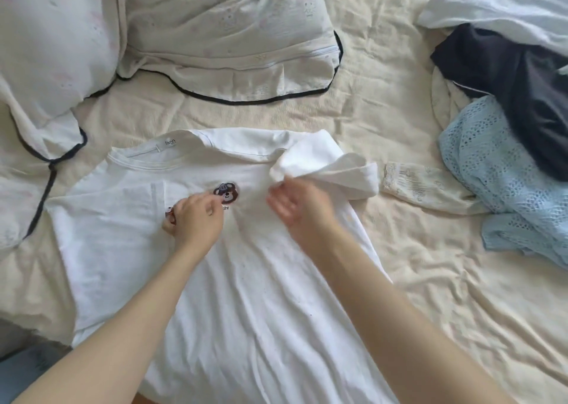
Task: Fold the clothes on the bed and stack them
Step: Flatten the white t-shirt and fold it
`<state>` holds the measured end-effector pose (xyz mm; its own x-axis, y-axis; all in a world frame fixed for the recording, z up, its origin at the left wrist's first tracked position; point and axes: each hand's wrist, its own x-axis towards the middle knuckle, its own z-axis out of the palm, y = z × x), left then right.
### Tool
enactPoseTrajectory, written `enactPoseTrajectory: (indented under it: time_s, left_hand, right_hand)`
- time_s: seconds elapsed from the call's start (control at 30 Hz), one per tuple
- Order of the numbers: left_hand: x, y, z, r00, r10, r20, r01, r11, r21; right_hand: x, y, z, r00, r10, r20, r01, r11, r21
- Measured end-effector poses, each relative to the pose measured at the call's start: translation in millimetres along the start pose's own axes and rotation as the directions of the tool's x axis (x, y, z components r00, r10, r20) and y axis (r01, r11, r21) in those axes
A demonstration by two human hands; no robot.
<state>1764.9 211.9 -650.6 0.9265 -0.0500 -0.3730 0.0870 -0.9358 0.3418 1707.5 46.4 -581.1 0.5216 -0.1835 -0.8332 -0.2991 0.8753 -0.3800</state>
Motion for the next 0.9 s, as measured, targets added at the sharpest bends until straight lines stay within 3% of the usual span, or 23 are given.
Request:
enactPoseTrajectory:
  time_s: [0.07,0.13,0.2,0.27,0.33,0.4,0.5,0.57,0.63,0.73,0.77,0.8,0.9]
  left_hand:
    - [5.9,10.9,-6.6,0.995,-0.099,0.011,0.1,0.986,-0.132]
    - [9.5,23.0,-9.0,0.983,-0.117,0.142,0.162,0.915,-0.37]
    - [9.4,37.6,-4.9,0.958,-0.086,0.274,0.215,0.846,-0.487]
    - [7.8,53.6,7.5,0.934,-0.037,0.354,0.215,0.851,-0.479]
    - [5.2,68.8,20.9,0.912,-0.038,0.407,0.265,0.813,-0.518]
    - [5.9,80.4,33.3,0.918,-0.065,0.391,0.281,0.803,-0.526]
    - [11.2,89.0,42.2,0.934,-0.097,0.343,0.27,0.822,-0.501]
    - [14.4,92.5,36.1,0.931,-0.132,0.341,0.312,0.776,-0.549]
    - [15.7,90.3,25.8,0.94,-0.124,0.317,0.3,0.743,-0.598]
    - [11.1,69.3,1.4,0.98,-0.081,0.184,0.188,0.69,-0.699]
    - [8.5,56.9,-6.8,0.987,-0.073,0.144,0.153,0.703,-0.694]
    - [5.9,42.6,-12.6,0.989,-0.067,0.133,0.139,0.735,-0.664]
    - [-0.6,5.4,-20.5,0.951,-0.112,0.289,0.239,0.858,-0.454]
  right_hand:
    - [-7.8,26.2,-21.5,0.991,0.128,-0.046,-0.136,0.954,-0.266]
    - [-9.3,35.4,-50.6,0.984,0.105,-0.141,-0.156,0.893,-0.422]
    - [-8.2,27.9,-76.0,0.962,-0.056,-0.269,-0.07,0.896,-0.439]
    - [0.0,9.1,-95.5,0.872,-0.271,-0.409,0.063,0.889,-0.454]
    - [15.9,-12.8,-110.2,0.776,-0.471,-0.419,0.142,0.778,-0.612]
    - [30.5,-32.3,-117.5,0.769,-0.591,-0.244,0.209,0.594,-0.777]
    - [49.3,-46.1,-124.5,0.789,-0.597,0.145,0.256,0.105,-0.961]
    - [51.5,-47.2,-127.5,0.76,-0.599,0.251,0.23,-0.113,-0.967]
    - [42.0,-45.8,-125.6,0.663,-0.667,0.339,0.274,-0.206,-0.94]
    - [12.1,-34.0,-121.0,0.406,-0.707,0.579,0.462,-0.388,-0.798]
    - [0.9,-26.1,-120.7,0.388,-0.654,0.65,0.513,-0.432,-0.742]
    - [-9.0,-16.8,-121.6,0.422,-0.568,0.707,0.553,-0.456,-0.697]
    - [-24.6,9.3,-129.1,0.637,-0.247,0.73,0.596,-0.443,-0.67]
